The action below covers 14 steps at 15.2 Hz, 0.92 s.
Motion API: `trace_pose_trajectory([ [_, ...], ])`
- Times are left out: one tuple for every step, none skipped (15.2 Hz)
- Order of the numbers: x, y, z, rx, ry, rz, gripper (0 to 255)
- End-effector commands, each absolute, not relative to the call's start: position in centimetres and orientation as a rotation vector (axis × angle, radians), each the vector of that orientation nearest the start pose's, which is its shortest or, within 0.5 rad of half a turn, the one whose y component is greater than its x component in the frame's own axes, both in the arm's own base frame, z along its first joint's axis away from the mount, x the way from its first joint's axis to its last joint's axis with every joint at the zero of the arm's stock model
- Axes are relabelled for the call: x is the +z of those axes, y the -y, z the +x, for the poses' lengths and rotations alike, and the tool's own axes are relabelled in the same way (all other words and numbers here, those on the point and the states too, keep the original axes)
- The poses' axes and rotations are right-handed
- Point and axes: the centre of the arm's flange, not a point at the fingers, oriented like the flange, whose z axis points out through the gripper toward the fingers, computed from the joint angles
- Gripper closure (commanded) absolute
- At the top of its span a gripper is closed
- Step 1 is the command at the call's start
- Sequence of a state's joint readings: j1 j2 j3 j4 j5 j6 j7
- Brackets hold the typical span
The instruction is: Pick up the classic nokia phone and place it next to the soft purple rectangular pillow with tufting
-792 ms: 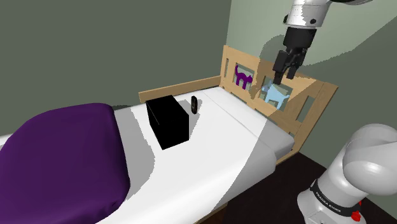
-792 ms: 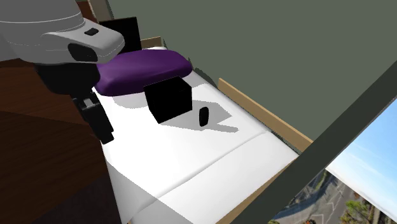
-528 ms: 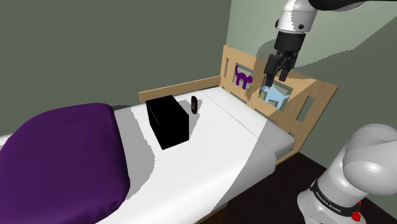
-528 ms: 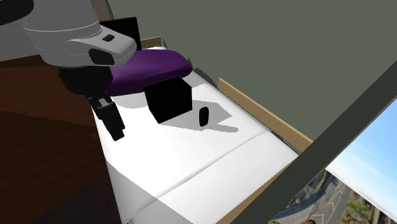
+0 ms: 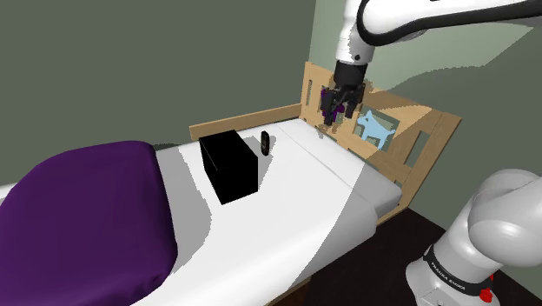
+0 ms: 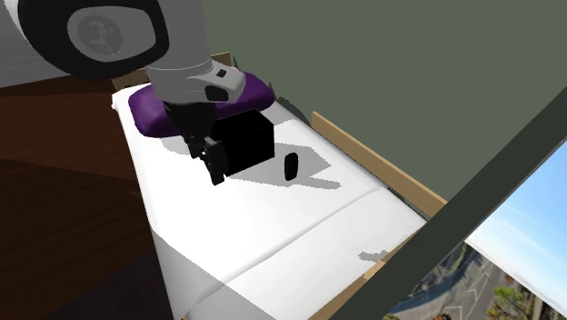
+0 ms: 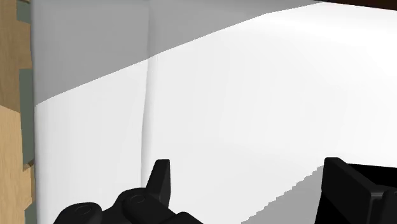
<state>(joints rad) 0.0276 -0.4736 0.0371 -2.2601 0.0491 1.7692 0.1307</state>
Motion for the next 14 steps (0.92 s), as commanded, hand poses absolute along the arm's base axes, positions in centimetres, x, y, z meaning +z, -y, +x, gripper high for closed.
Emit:
trace_pose_trajectory([
  [52.8,-3.8,43.0,0.025,-0.139,-3.113,0],
  [52.1,-4.1,44.1,0.023,-0.145,-3.115,0],
  [51.5,-4.3,45.2,0.02,-0.151,-3.118,0],
  [50.8,-4.6,46.3,0.018,-0.158,-3.12,0],
  [50.2,-4.8,47.4,0.015,-0.164,-3.122,0],
  [49.6,-5.1,48.6,0.013,-0.171,-3.124,0],
  [48.9,-5.3,49.7,0.01,-0.177,-3.126,0],
  [48.3,-5.5,50.8,0.008,-0.184,-3.128,0],
  [47.6,-5.8,51.9,0.006,-0.19,-3.13,0],
  [47.0,-6.0,53.0,0.003,-0.196,-3.131,0],
  [46.3,-6.2,54.1,0.001,-0.203,-3.133,0],
  [45.7,-6.4,55.2,-0.002,-0.209,-3.135,0],
  [45.0,-6.6,56.4,-0.004,-0.216,-3.137,0],
  [44.4,-6.8,57.5,-0.007,-0.222,-3.139,0],
])
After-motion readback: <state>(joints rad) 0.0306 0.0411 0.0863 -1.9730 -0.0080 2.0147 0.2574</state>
